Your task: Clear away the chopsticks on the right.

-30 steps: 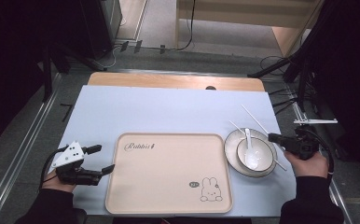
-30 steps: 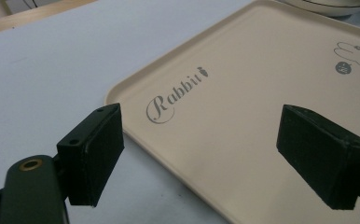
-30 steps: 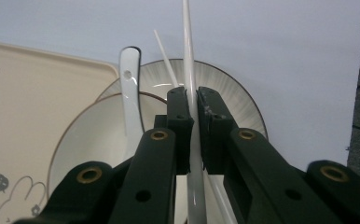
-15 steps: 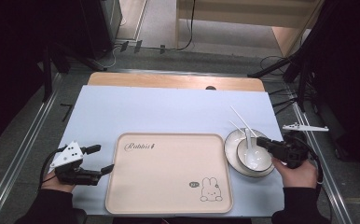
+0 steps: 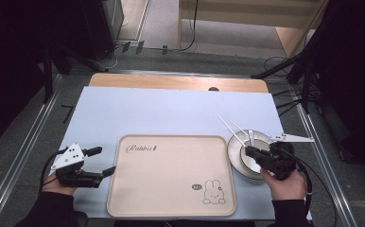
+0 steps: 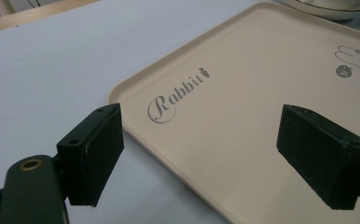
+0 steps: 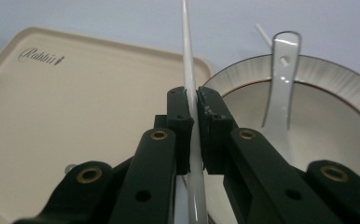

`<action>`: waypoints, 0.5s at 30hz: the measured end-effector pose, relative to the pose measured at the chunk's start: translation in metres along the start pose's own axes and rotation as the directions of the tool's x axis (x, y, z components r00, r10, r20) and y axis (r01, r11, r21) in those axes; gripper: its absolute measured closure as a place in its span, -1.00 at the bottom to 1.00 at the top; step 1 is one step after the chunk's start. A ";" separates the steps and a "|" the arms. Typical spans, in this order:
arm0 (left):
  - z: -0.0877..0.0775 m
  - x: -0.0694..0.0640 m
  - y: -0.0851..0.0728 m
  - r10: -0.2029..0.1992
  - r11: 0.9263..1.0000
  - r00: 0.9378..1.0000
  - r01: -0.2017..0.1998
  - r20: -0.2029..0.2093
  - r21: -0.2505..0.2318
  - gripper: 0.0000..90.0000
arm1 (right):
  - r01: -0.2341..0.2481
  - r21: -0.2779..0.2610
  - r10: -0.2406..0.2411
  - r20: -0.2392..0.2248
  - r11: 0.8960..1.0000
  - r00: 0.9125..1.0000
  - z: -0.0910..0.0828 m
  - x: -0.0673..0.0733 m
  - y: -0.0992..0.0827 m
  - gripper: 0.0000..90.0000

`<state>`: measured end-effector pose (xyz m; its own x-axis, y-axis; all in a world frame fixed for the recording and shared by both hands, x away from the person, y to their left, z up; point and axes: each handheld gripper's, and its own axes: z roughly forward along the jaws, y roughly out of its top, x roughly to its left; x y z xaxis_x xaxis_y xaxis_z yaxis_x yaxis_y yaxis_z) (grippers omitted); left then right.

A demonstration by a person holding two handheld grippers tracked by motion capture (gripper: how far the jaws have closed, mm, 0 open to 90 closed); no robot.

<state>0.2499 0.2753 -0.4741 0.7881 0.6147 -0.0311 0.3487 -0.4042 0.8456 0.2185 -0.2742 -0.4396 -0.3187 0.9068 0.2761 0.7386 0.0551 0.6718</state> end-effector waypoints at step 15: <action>0.000 -0.001 0.000 0.012 1.000 1.000 -0.012 0.006 -0.001 -0.66 | 0.020 0.084 -0.018 -0.024 0.996 1.000 0.041 0.034 -0.026 0.89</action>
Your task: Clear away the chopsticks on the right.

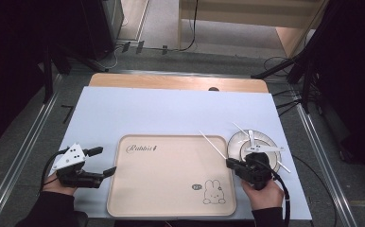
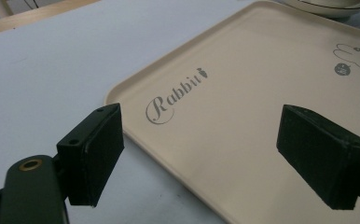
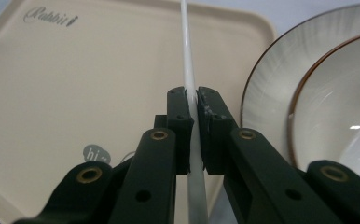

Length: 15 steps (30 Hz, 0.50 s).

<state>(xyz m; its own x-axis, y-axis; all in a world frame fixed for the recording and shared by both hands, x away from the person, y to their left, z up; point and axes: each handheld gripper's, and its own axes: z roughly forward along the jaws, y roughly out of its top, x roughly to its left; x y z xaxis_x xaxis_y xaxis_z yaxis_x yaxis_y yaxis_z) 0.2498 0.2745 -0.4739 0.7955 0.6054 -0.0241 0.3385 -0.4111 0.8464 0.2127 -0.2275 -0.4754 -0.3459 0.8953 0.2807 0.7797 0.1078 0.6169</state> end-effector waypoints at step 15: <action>0.001 0.000 0.000 0.006 1.000 1.000 -0.006 0.003 -0.002 -0.66 | -0.022 0.073 0.022 0.011 0.997 1.000 0.042 0.009 -0.031 0.87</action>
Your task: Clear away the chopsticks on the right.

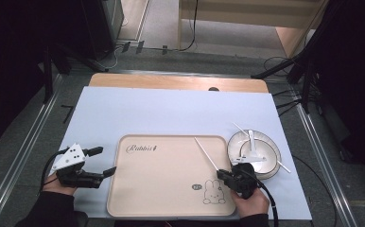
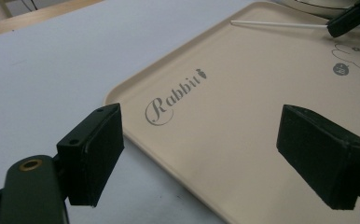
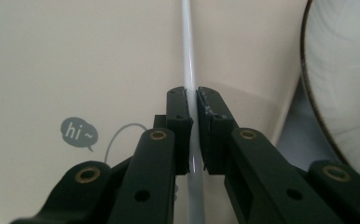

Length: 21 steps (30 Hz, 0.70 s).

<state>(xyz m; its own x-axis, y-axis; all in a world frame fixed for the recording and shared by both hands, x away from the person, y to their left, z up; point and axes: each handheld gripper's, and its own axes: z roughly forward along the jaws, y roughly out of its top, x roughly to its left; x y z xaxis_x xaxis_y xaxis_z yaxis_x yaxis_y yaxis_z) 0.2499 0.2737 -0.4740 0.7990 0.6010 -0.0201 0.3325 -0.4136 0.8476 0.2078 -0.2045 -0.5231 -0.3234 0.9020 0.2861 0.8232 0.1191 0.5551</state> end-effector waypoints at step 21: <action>0.001 0.000 0.000 -0.004 1.000 1.000 0.004 0.007 0.000 -0.66 | 0.145 -0.078 -0.149 -0.048 0.986 0.988 -0.025 0.002 0.012 0.04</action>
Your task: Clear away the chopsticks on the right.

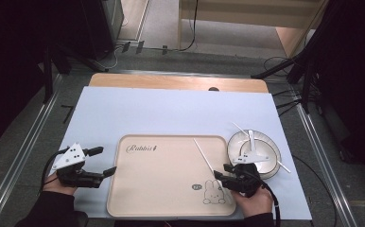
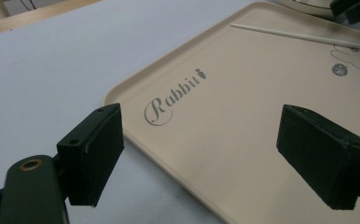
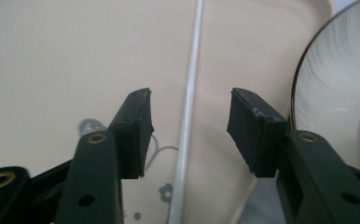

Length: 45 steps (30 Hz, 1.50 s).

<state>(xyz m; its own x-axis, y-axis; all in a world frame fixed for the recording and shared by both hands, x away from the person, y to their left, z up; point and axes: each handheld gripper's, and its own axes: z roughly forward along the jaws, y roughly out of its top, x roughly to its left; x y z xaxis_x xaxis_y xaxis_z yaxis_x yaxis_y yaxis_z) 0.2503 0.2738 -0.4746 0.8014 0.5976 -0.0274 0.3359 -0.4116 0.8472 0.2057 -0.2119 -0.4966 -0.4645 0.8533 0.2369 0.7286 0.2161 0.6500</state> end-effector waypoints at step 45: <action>0.002 0.000 -0.001 0.004 1.000 1.000 -0.004 0.001 0.024 -0.66 | 0.109 -0.154 -0.121 -0.073 0.982 0.990 -0.088 -0.139 0.016 -0.36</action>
<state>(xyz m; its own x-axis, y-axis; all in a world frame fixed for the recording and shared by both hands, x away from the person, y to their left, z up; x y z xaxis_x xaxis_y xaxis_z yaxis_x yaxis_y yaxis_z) 0.2513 0.2730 -0.4765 0.8033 0.5951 -0.0246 0.3441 -0.4301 0.8346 0.2375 -0.3684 -0.4556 -0.5847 0.7840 0.2084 0.5875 0.2321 0.7753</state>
